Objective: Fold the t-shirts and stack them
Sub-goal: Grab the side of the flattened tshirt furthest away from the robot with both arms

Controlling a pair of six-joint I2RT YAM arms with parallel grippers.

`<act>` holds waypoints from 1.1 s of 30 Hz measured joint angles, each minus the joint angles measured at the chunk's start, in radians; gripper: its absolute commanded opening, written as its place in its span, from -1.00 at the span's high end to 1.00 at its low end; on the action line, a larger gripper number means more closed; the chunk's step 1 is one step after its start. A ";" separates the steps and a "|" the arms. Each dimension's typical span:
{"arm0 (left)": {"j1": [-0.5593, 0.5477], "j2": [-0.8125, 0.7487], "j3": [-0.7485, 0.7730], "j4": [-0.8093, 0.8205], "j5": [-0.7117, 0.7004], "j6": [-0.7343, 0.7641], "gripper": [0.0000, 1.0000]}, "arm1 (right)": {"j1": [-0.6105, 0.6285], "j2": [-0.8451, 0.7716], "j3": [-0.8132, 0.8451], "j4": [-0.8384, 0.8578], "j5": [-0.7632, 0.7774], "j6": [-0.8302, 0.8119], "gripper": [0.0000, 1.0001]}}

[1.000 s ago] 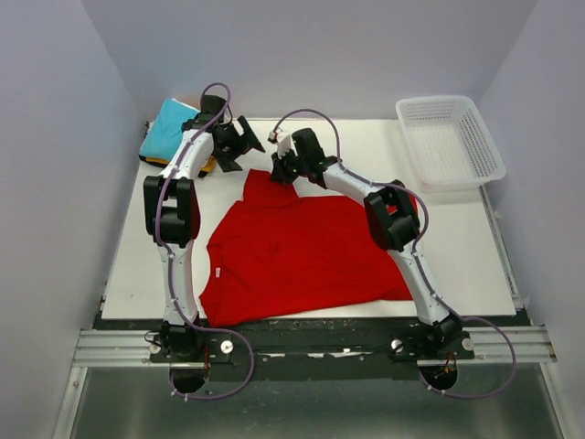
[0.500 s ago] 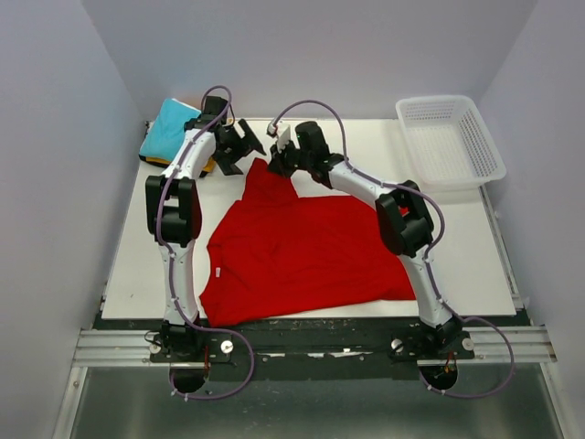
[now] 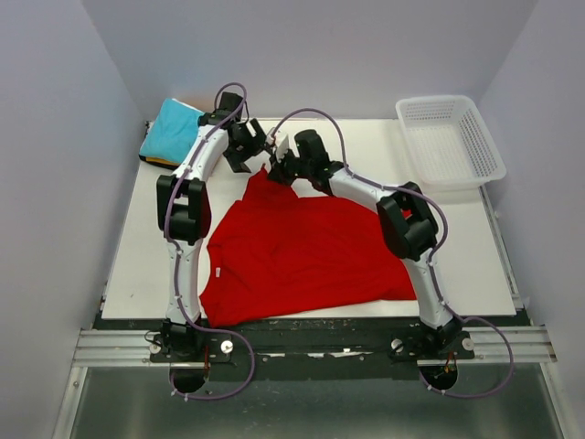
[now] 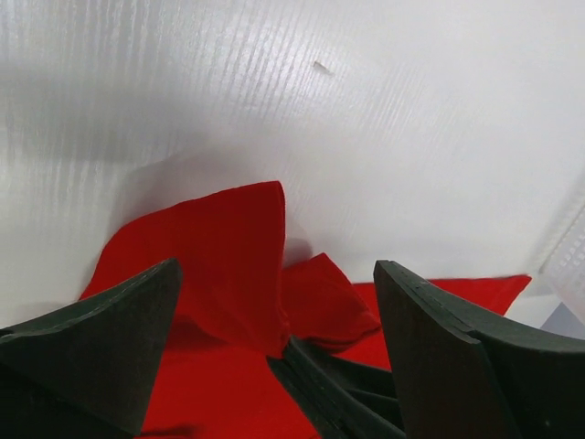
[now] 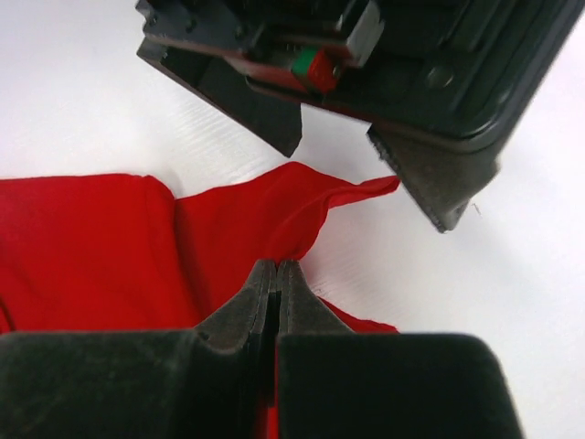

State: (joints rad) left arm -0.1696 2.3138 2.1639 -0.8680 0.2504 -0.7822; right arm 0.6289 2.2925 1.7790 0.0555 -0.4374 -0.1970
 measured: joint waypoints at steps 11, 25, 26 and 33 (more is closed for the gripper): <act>-0.006 0.002 -0.021 -0.055 -0.057 0.006 0.01 | 0.007 -0.060 -0.048 0.056 -0.002 -0.008 0.99; -0.012 -0.011 -0.056 -0.056 -0.081 0.015 1.00 | 0.024 -0.072 -0.086 0.057 0.002 -0.023 0.39; -0.013 -0.022 -0.077 -0.052 -0.089 0.016 1.00 | 0.024 -0.074 -0.087 0.057 0.003 -0.023 0.03; -0.040 -0.141 -0.217 -0.043 -0.188 0.023 1.00 | 0.025 -0.168 -0.211 0.116 0.149 0.041 -1.00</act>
State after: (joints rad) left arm -0.2096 2.1731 1.9472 -0.9115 0.0628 -0.7589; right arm 0.6537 2.1242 1.5684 0.1715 -0.2882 -0.1562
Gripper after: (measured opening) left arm 0.012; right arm 0.847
